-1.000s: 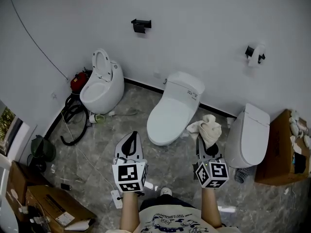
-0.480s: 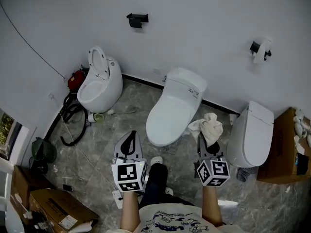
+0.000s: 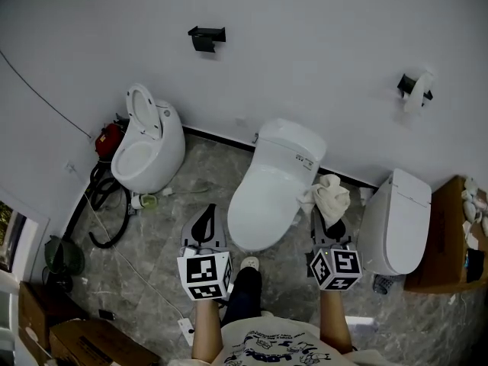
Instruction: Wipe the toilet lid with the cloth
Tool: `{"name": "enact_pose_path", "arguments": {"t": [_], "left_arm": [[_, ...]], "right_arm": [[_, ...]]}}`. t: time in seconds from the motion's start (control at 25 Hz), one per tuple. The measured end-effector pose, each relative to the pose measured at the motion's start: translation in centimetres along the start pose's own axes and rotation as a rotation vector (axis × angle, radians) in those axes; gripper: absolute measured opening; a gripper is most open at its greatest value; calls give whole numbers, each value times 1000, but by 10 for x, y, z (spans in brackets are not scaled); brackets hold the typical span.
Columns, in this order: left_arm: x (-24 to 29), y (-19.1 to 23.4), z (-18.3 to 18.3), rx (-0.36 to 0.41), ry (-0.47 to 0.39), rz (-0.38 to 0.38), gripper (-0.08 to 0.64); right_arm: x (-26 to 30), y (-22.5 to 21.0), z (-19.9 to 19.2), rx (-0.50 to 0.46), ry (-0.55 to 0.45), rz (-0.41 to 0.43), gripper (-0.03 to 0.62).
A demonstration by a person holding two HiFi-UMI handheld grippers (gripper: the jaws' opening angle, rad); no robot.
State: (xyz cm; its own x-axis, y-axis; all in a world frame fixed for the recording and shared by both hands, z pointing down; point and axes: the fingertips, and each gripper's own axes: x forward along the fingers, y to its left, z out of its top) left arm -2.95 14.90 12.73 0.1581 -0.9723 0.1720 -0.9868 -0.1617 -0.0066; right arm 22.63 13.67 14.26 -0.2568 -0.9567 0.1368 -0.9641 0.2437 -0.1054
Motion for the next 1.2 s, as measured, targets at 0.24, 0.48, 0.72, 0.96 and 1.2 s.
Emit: {"name": "enact_pose_path", "arguments": {"t": [0.24, 0.48, 0.72, 0.96, 1.2], "left_arm": [[86, 36, 18, 8, 0, -26, 3], [163, 68, 31, 8, 20, -58, 3], [223, 93, 26, 10, 28, -76, 3], [258, 102, -4, -19, 91, -87, 3], [284, 105, -34, -33, 149, -69, 3]], "right_arm": [[87, 3, 14, -6, 4, -11, 112], [167, 2, 24, -9, 12, -38, 112], [227, -1, 17, -21, 41, -63, 112], [260, -4, -13, -22, 113, -69, 112], [287, -14, -41, -13, 177, -57, 112]]}}
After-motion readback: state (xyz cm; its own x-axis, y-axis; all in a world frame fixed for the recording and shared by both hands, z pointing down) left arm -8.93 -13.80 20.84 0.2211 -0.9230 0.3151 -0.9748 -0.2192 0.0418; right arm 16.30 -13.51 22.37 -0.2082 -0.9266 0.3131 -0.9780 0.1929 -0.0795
